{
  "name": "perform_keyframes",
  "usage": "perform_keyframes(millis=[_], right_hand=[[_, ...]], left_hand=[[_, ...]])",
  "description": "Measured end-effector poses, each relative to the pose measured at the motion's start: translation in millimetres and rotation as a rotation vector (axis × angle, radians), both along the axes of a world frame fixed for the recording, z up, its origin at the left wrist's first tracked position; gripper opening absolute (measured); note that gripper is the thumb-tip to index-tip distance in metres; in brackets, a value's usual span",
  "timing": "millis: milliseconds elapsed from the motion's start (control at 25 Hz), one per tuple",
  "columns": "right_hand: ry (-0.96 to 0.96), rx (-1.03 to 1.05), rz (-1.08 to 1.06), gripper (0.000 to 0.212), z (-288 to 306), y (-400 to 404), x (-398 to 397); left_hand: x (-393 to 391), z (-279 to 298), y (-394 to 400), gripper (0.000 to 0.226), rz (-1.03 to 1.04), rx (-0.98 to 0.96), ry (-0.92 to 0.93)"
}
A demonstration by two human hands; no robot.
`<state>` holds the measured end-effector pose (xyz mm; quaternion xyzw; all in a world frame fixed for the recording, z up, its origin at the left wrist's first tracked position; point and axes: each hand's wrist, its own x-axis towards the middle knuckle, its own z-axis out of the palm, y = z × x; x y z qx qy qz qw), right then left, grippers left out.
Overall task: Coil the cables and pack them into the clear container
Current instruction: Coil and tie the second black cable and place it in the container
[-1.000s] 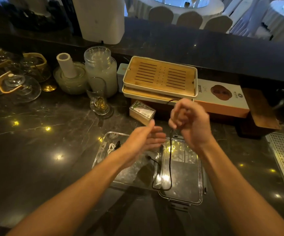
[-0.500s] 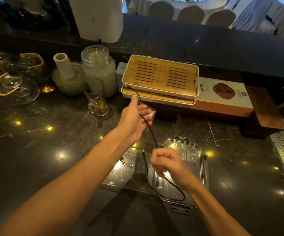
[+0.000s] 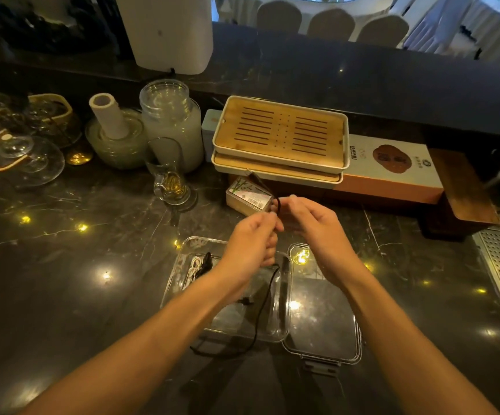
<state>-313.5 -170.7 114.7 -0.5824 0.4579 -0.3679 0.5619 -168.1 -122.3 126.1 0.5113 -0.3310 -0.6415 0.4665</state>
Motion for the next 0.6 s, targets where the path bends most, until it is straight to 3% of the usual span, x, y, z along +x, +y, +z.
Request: perform_keyframes(millis=[200, 360, 480, 600], right_hand=[[-0.004, -0.057, 0.016, 0.024, 9, 1, 18], [0.024, -0.054, -0.032, 0.028, 1, 10, 16], [-0.025, 0.001, -0.076, 0.028, -7, 20, 18], [-0.072, 0.04, -0.068, 0.025, -13, 32, 23]], left_hand=[[-8, -11, 15, 0.029, -0.041, 0.064, -0.023], [2, -17, 20, 0.017, 0.078, -0.047, -0.256], [7, -8, 15, 0.019, 0.209, -0.192, -0.218], [7, -4, 4, 0.021, 0.268, -0.184, -0.171]])
